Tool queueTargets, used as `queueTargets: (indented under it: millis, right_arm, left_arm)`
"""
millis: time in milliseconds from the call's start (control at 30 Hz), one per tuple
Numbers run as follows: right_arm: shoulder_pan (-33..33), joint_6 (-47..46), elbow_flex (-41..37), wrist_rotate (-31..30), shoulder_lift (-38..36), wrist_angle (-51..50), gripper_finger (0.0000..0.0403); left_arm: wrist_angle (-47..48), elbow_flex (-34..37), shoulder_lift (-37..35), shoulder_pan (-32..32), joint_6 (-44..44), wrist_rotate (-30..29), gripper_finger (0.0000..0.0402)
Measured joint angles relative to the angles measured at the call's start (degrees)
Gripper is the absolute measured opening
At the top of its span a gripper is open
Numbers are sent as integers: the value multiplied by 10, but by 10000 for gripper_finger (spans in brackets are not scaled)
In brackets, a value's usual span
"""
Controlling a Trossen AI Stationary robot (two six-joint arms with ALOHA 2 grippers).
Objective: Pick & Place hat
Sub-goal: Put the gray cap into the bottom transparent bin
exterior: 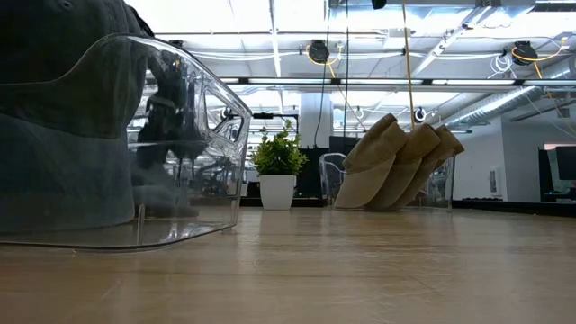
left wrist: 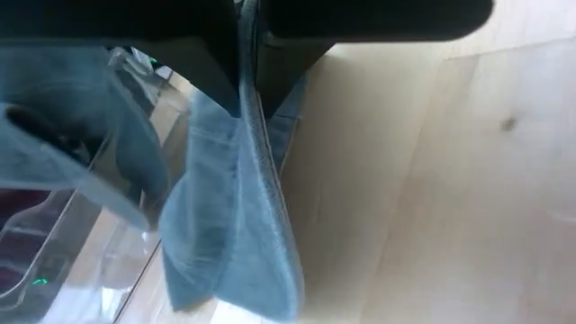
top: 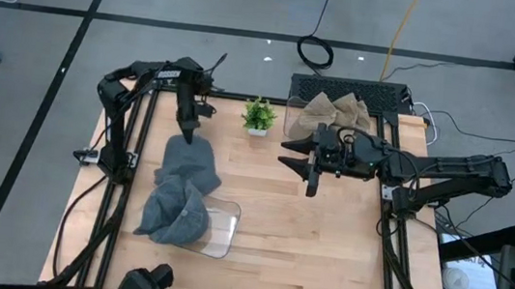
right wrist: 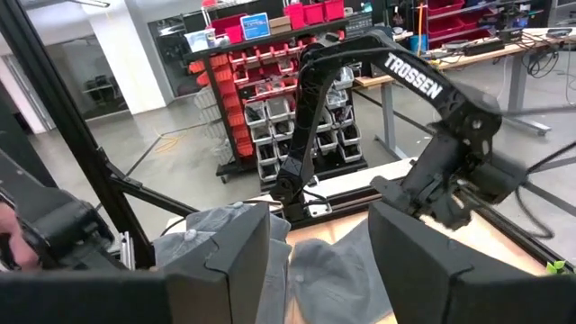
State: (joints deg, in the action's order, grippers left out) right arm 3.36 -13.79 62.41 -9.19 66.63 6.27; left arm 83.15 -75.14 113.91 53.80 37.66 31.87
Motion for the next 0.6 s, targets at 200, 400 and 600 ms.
queueTargets:
  millis: [200, 400, 600]
  right_arm:
    - [0, -2, 0, 0, 0, 0, 181]
    - [0, -13, 0, 3, 0, -4, 181]
    - [-7, -46, 0, 19, 0, -20, 205]
  left_arm:
    - [11, -86, -58, -11, -46, -5, 8]
    - [59, -175, -120, -25, -75, -3, 8]
    - [68, -230, -167, -46, -129, -3, 8]
